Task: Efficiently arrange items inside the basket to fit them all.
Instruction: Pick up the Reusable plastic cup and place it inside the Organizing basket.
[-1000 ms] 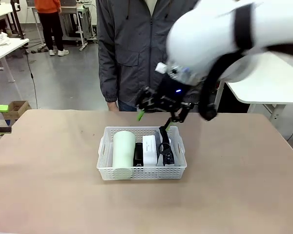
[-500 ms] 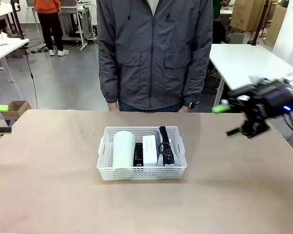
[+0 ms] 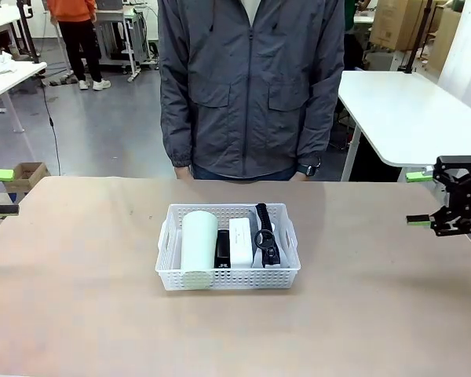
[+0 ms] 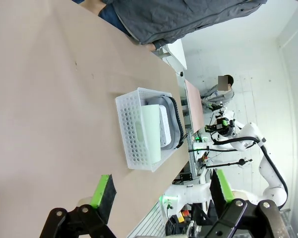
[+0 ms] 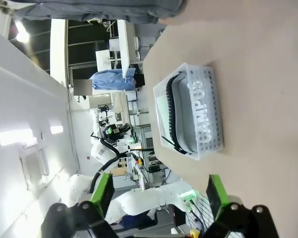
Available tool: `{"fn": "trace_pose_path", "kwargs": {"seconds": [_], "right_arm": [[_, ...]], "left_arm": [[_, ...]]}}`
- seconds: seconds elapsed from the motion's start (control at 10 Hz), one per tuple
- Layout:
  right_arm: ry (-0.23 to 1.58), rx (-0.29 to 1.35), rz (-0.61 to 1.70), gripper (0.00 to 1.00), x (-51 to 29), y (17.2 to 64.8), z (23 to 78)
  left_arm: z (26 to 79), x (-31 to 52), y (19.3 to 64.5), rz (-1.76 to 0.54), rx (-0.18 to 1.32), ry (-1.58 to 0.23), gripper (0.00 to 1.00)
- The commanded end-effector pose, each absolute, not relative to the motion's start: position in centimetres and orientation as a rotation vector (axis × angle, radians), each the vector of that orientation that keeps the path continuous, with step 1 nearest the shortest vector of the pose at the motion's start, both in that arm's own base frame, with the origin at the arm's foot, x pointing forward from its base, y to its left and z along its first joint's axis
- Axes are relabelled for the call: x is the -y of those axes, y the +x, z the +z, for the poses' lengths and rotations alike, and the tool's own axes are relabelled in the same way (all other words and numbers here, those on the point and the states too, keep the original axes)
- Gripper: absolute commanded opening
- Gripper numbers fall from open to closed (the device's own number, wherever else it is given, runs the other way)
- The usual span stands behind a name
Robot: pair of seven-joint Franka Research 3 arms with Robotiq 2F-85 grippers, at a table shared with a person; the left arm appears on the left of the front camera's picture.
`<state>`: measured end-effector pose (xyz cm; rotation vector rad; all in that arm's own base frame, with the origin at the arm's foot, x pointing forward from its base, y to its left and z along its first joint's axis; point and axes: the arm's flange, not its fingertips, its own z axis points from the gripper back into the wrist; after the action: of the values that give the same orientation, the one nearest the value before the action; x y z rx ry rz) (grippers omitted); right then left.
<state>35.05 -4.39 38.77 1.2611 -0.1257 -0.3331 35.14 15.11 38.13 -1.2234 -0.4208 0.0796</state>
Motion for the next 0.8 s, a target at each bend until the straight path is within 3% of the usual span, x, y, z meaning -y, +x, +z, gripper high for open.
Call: {"fn": "trace_pose_path", "kwargs": {"seconds": [0.0, 0.7], "right_arm": [[1.242, 0.138, -0.292, 1.00, 3.11, 34.61, 41.41], [1.242, 0.138, -0.292, 1.00, 3.11, 34.61, 41.41]], "left_arm": [[38.47, -14.97, 34.97, 0.087, 0.411, -1.220, 1.00], [38.47, -14.97, 34.97, 0.087, 0.411, -1.220, 1.00]]}}
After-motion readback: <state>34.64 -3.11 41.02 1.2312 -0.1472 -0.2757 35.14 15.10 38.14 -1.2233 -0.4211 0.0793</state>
